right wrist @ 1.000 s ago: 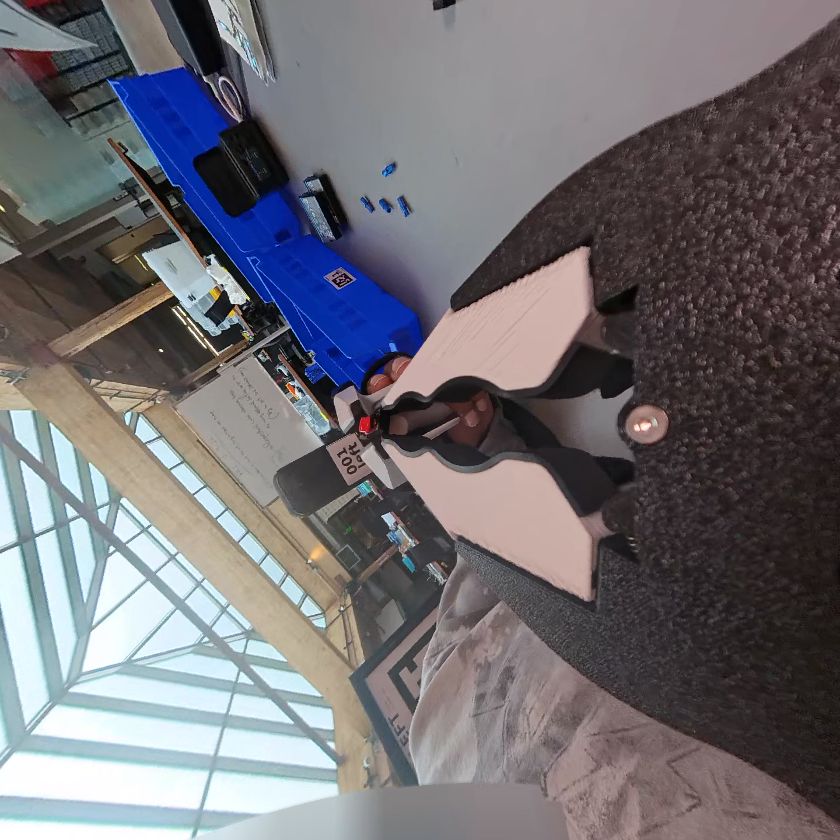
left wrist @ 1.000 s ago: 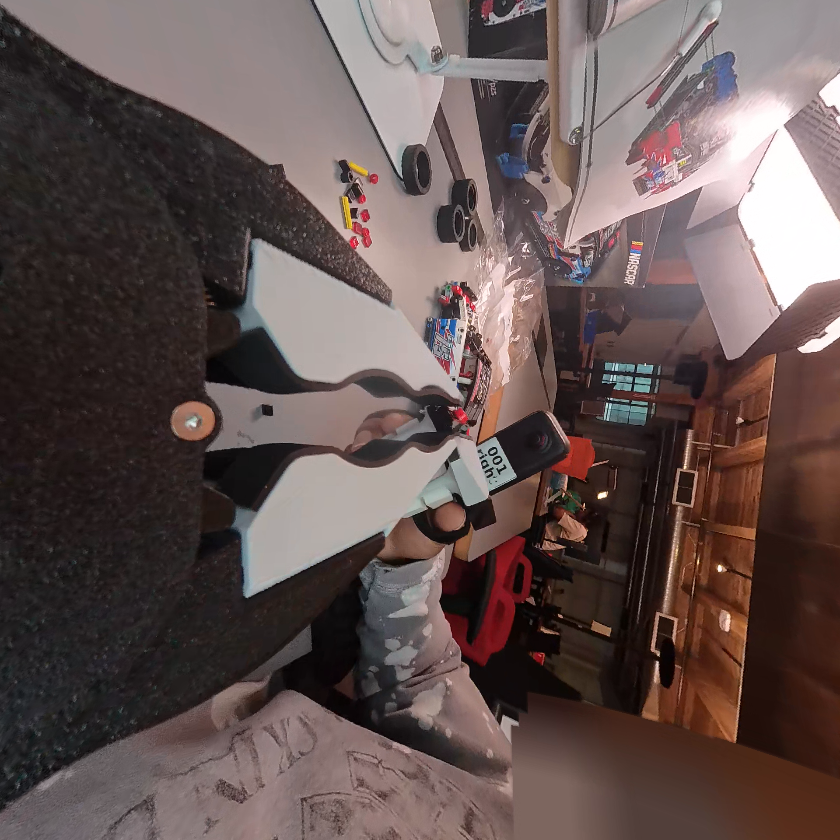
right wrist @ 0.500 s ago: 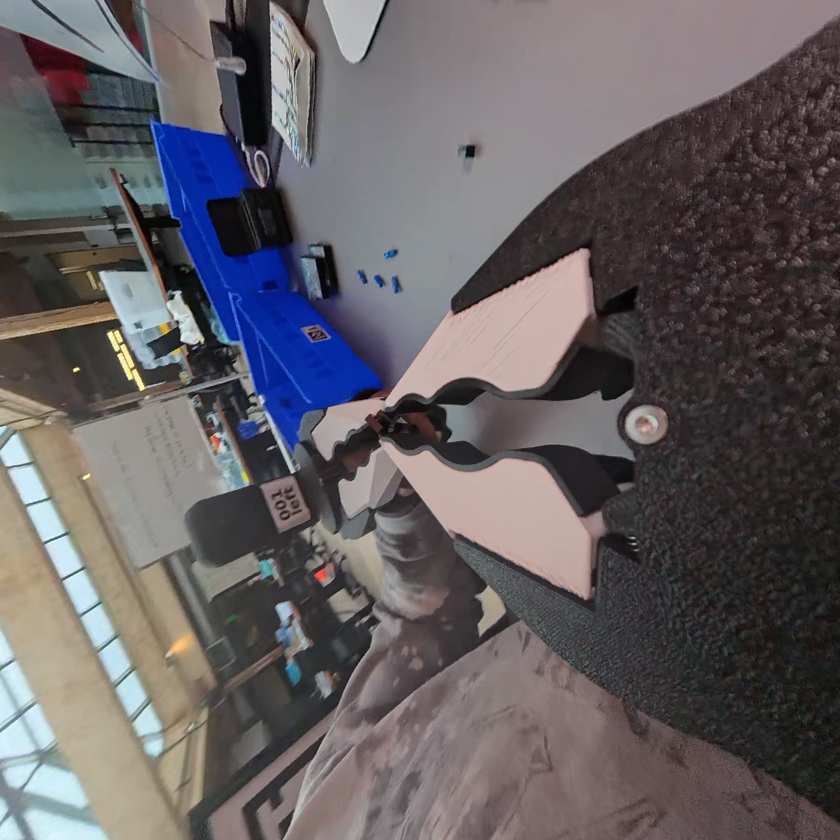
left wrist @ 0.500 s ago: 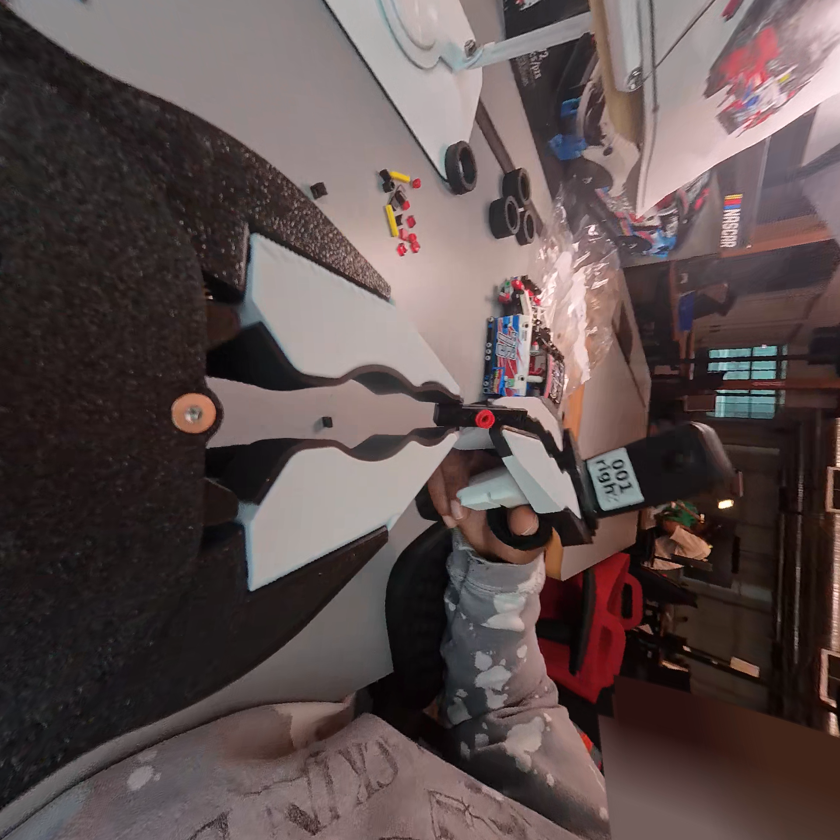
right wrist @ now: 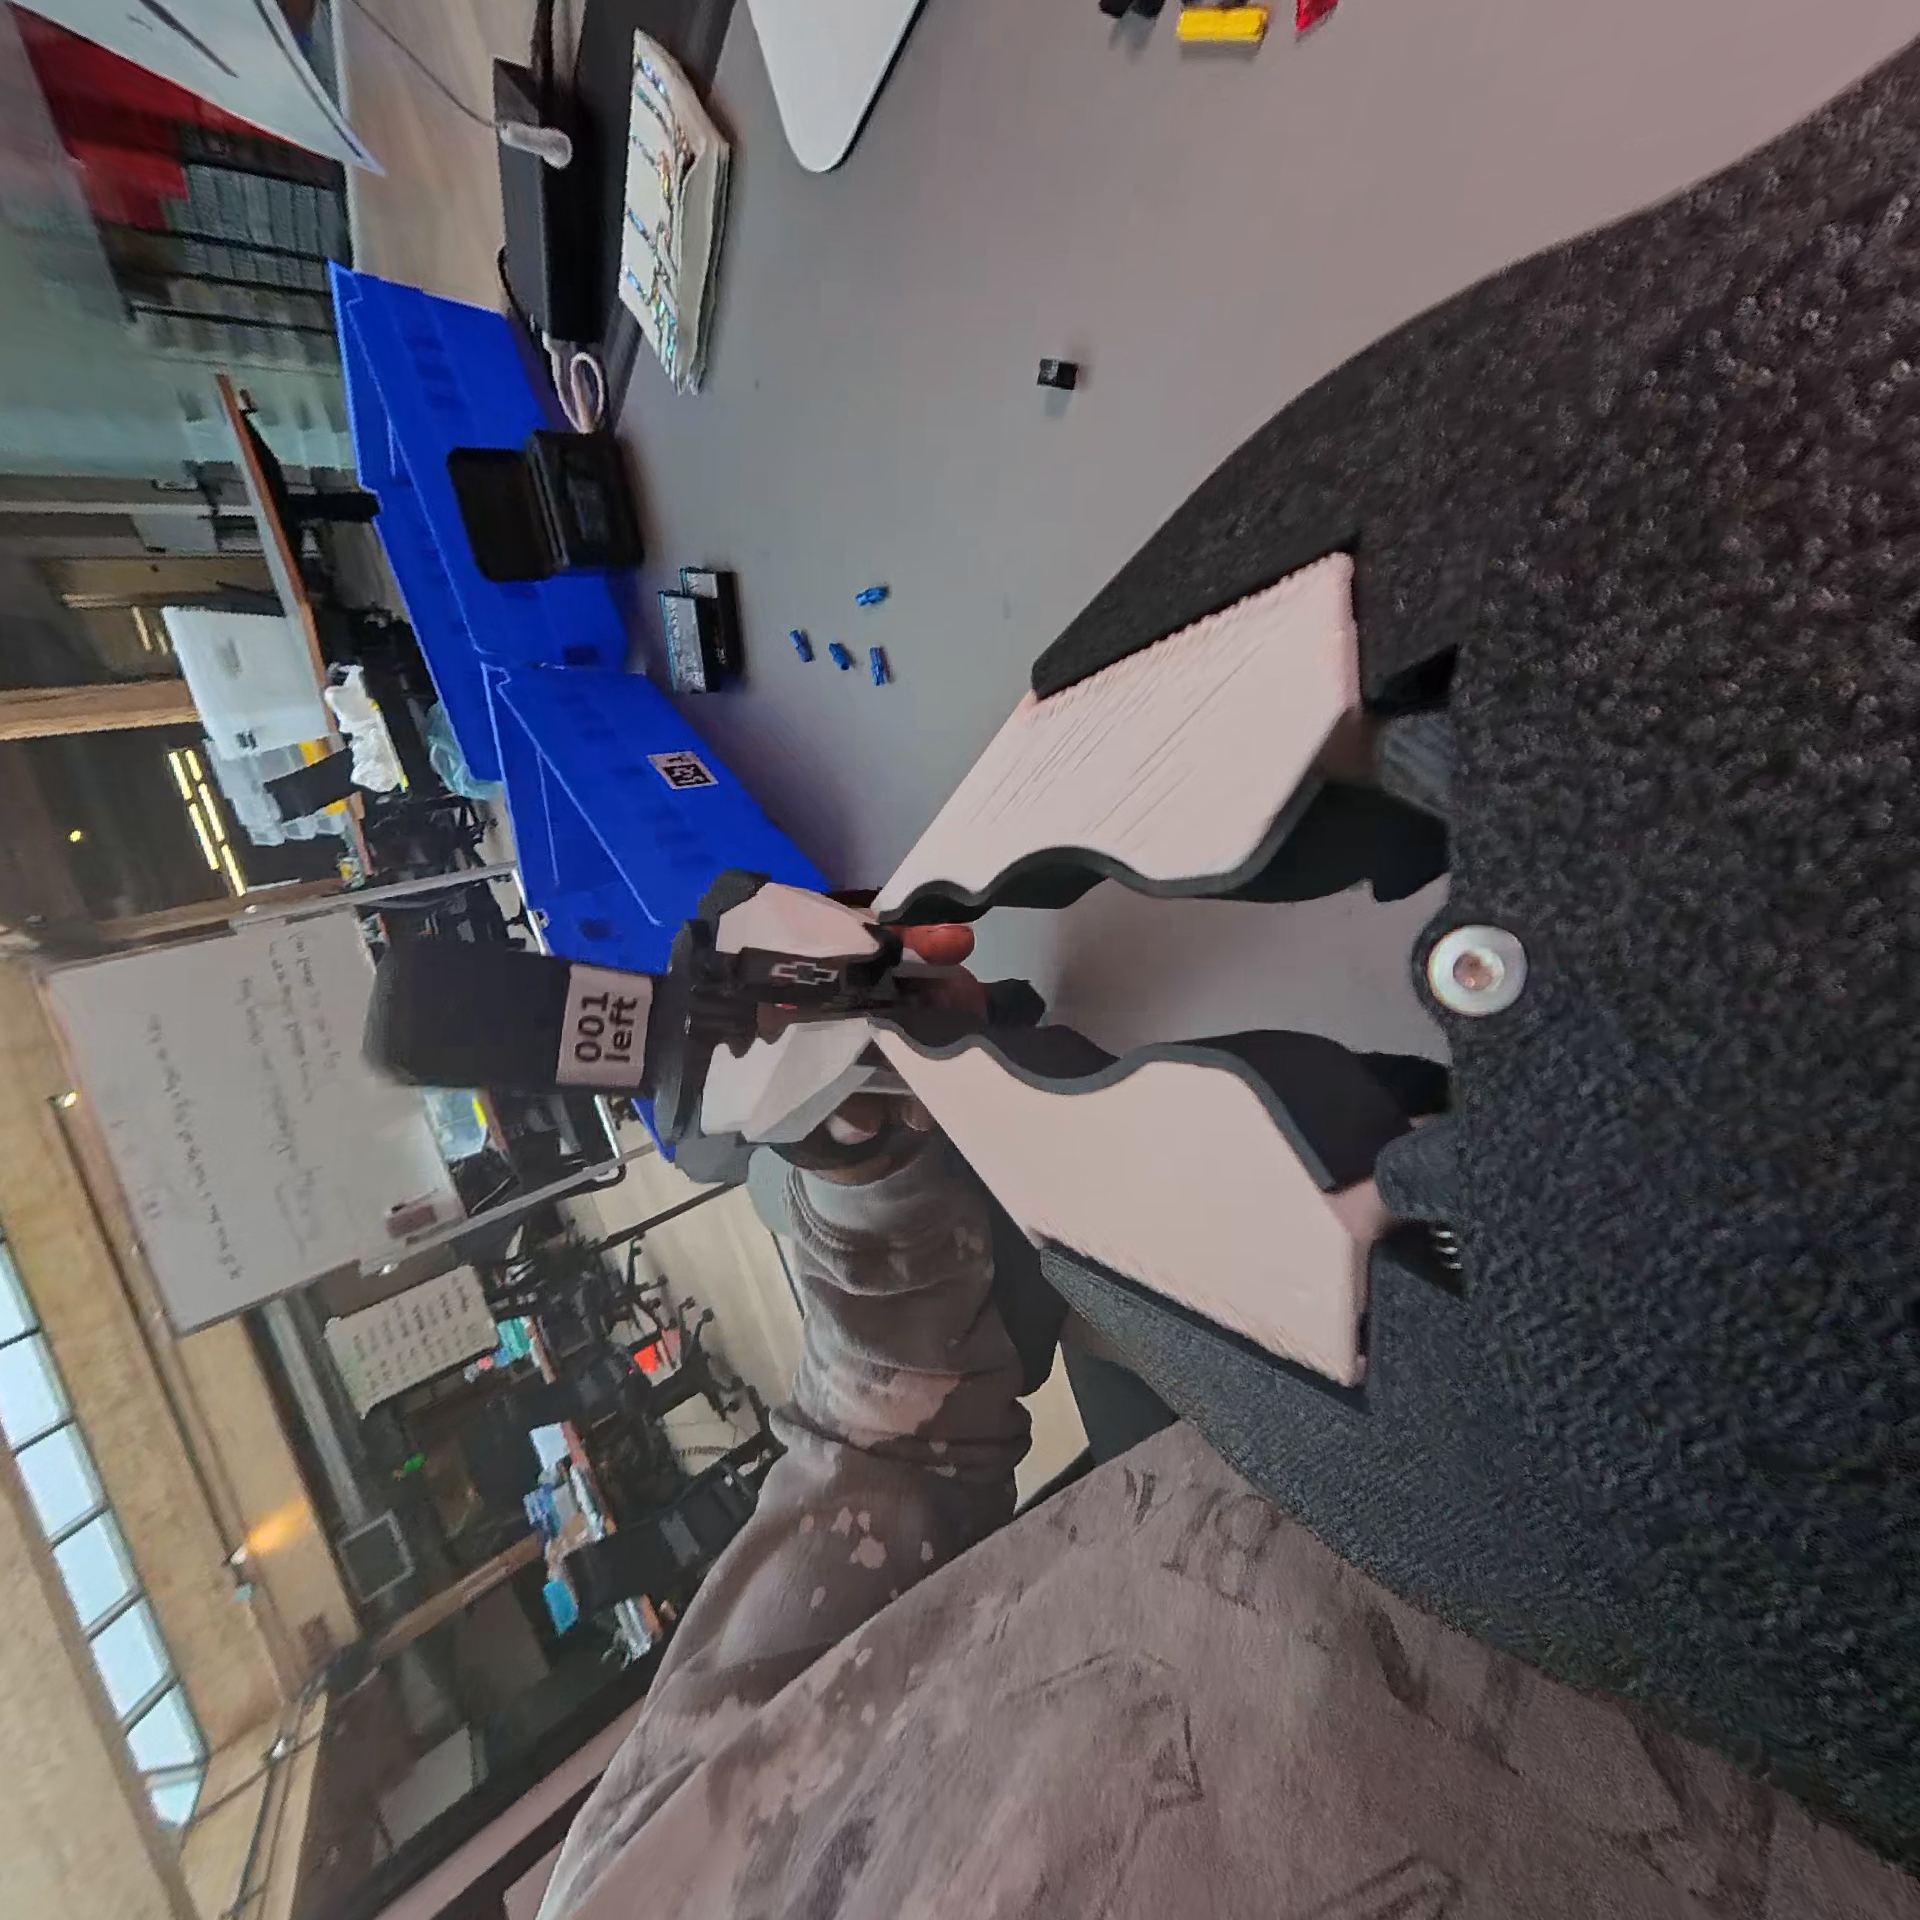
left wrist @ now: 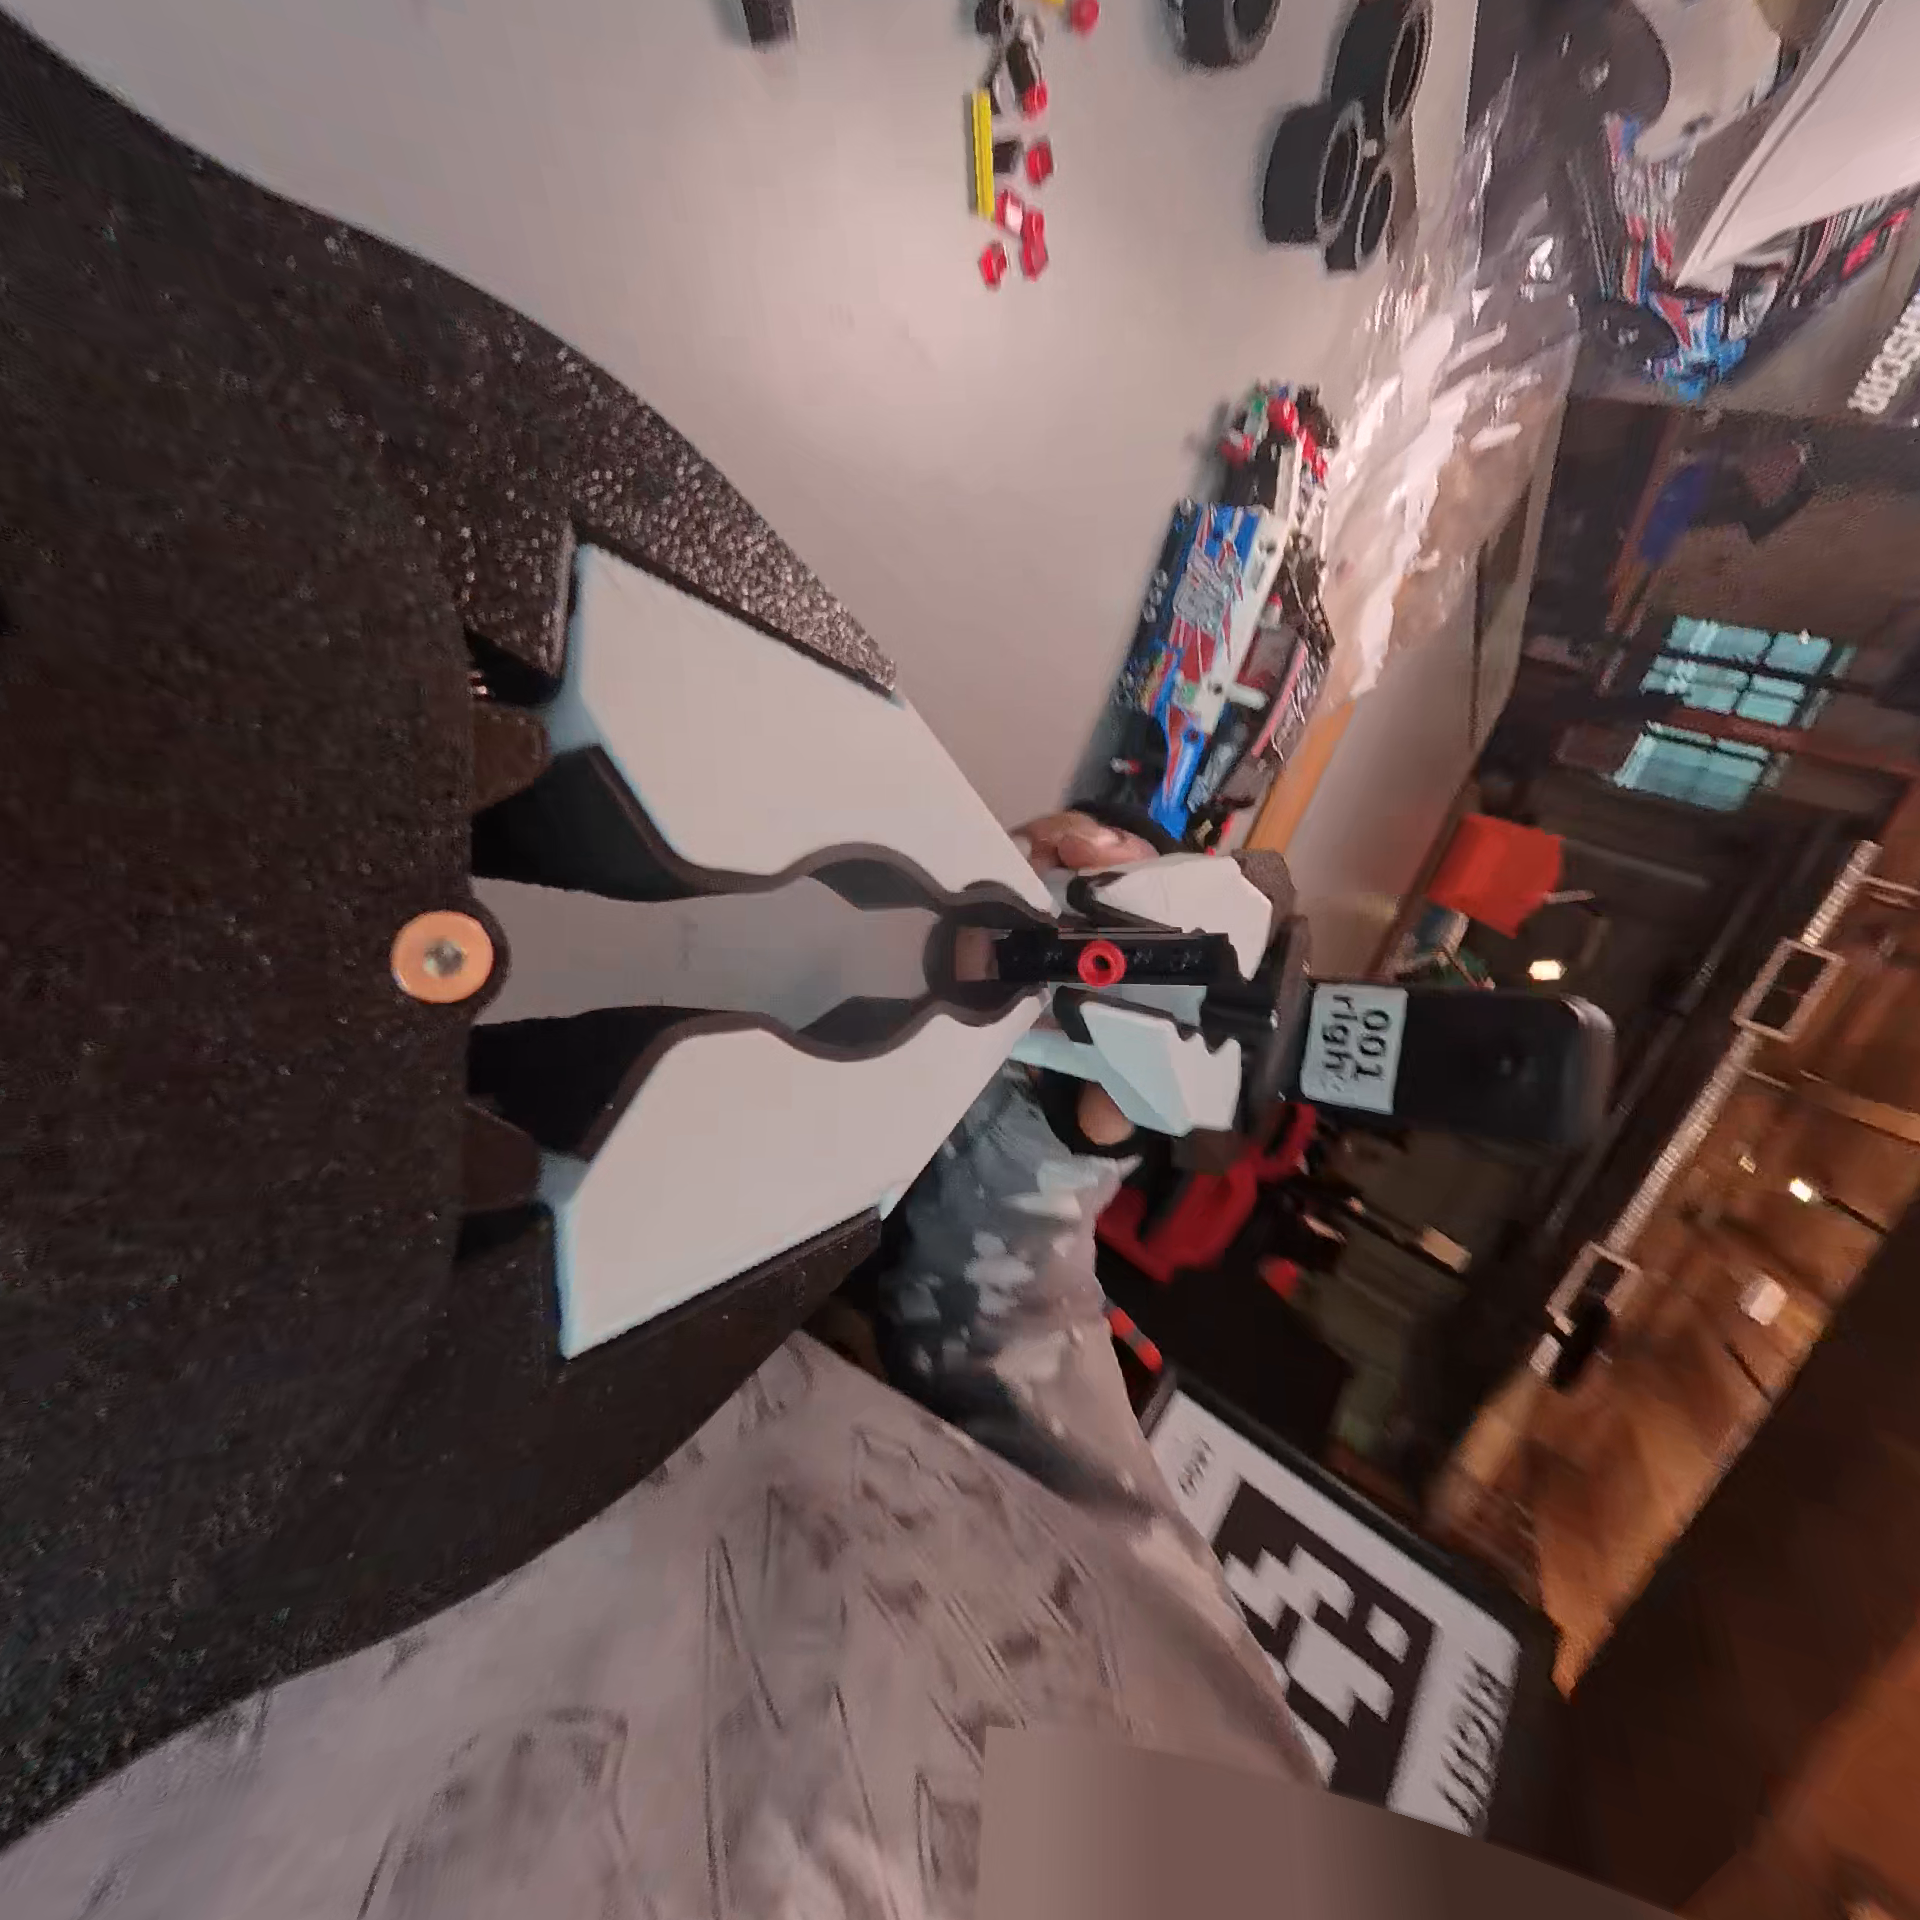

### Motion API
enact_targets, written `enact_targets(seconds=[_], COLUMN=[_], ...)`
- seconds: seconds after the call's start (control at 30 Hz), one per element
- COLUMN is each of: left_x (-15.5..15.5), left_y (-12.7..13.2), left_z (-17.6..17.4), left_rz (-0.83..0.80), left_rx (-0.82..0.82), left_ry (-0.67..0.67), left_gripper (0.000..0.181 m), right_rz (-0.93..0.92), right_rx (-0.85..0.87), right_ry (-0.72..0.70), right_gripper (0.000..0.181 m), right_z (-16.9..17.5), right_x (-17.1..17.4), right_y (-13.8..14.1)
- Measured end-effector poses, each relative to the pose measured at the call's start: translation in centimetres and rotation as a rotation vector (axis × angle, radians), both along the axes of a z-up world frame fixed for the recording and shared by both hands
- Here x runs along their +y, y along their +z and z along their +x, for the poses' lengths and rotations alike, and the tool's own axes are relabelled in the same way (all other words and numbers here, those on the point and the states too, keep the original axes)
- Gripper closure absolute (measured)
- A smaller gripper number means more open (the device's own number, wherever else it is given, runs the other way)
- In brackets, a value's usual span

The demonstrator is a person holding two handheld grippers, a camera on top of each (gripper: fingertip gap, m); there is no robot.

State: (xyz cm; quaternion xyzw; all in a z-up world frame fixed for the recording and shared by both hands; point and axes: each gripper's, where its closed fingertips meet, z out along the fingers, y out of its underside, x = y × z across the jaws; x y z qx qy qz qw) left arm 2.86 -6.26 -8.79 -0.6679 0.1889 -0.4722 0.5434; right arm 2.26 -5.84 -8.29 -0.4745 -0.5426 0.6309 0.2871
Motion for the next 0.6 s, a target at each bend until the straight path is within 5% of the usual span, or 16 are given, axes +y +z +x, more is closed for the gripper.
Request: enact_targets(seconds=[0.2,0.6], left_x=[-1.5,-1.9], left_y=[1.7,0.7], left_z=[0.8,2.2], left_rz=[-0.023,-0.056], left_rx=[-0.205,-0.172], left_ry=[-0.156,-0.208], left_gripper=[0.175,0.173], right_rz=[-0.077,-0.129], right_rx=[0.073,0.063], right_ry=[0.091,0.152], right_gripper=[0.165,0.174], right_z=[0.6,0.9], right_x=[-1.3,-2.2], right_y=[1.5,1.5])
